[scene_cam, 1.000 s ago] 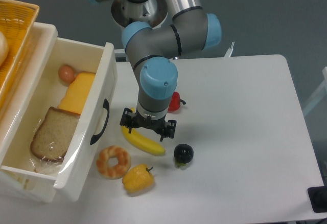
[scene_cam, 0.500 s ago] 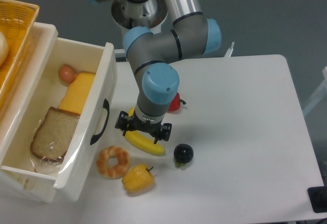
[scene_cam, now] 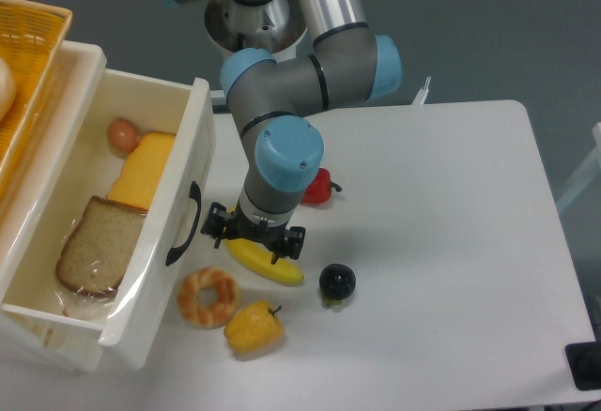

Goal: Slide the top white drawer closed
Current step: 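Lower the gripper beside the drawer front near the black handle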

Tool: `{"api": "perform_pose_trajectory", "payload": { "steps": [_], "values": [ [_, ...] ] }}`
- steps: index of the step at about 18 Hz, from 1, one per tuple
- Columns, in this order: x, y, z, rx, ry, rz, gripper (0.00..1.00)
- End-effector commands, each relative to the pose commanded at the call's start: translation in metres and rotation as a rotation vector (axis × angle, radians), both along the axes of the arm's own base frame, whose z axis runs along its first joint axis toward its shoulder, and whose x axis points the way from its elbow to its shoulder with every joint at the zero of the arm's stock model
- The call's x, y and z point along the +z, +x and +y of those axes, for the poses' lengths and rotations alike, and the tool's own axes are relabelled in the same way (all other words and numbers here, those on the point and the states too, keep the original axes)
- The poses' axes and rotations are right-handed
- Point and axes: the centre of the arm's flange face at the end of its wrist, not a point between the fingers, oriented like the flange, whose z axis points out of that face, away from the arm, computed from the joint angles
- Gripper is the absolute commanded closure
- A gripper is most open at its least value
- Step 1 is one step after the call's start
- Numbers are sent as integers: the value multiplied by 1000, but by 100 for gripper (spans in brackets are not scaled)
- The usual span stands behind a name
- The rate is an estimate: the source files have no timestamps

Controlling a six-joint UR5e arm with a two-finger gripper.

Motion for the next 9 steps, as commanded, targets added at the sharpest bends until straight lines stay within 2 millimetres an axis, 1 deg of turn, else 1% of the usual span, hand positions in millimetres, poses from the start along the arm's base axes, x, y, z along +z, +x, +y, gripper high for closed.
{"api": "perform_pose_trajectory", "payload": {
  "steps": [9],
  "values": [
    [4,6,1,-8,6,-16,0]
  ]
}}
